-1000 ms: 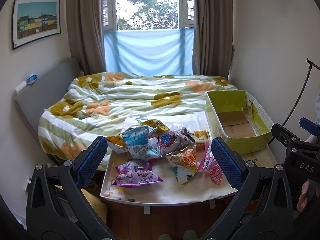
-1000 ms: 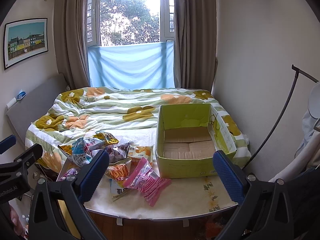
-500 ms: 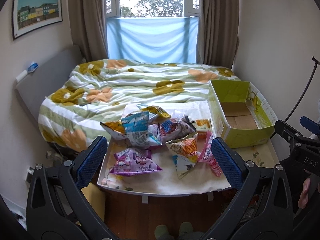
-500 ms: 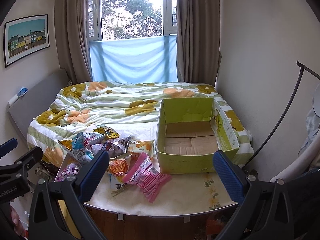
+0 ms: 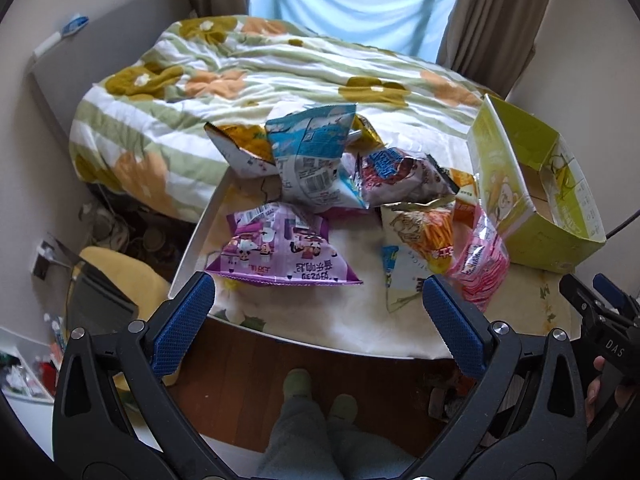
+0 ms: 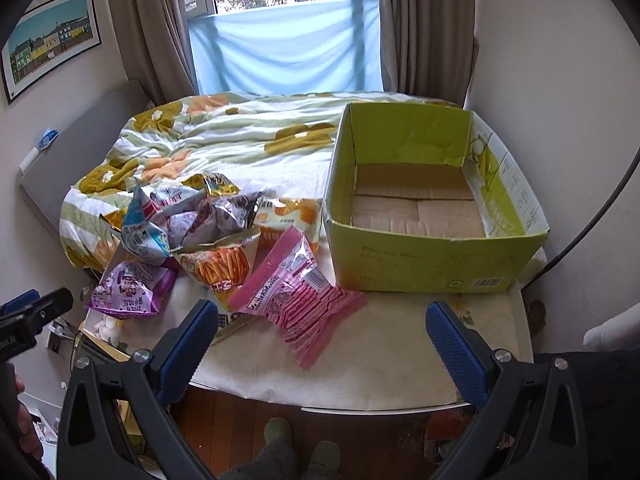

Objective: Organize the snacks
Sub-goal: 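Reach the left tool to the purple snack bag while the right tool reaches the pink striped bag, then close the left tool on the purple bag while the right tool grasps the pink striped bag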

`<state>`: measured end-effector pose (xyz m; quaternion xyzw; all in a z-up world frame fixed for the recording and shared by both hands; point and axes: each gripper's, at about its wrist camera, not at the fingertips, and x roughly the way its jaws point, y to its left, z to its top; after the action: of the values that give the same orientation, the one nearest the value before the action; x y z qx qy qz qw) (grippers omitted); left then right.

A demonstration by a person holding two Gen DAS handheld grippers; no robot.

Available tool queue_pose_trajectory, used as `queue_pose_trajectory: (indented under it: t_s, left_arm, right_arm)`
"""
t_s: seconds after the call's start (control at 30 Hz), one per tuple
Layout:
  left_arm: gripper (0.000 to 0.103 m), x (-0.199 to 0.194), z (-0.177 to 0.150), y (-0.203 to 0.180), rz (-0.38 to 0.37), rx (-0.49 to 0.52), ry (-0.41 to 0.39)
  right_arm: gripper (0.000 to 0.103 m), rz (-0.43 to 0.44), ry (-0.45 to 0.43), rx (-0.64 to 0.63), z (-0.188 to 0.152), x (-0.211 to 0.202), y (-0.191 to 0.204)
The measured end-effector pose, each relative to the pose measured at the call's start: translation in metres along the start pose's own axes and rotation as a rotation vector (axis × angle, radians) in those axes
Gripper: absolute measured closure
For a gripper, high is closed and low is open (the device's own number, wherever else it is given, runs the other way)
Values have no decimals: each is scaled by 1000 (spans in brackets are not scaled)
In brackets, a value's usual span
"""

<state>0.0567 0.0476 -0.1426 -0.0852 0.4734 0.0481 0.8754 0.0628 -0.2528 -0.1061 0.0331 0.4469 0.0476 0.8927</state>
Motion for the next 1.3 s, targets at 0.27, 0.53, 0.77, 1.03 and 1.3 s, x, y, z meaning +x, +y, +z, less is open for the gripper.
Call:
queue_pose_trajectory:
  t_s: [0.27,0.53,0.77,1.03,1.3]
  left_arm:
    - [0,83,26,39,-25,-83,124]
    - [0,141,37,49,-57,-113,238]
    - [0,170,28,58,-124,-153,326]
    - [15,185,17,58,-147,-136,374]
    - [38,182,11,63,-169,-146,373]
  right_arm:
    - [0,-36,109,-63,-15,66,3]
    - [0,-51,130,-219,-21,101,18]
    - [0,-72,157,-303,-22,126,28]
    - [0,-73,167,-372,-20,144,33]
    - [4,-44,179,-397,-17,165,36]
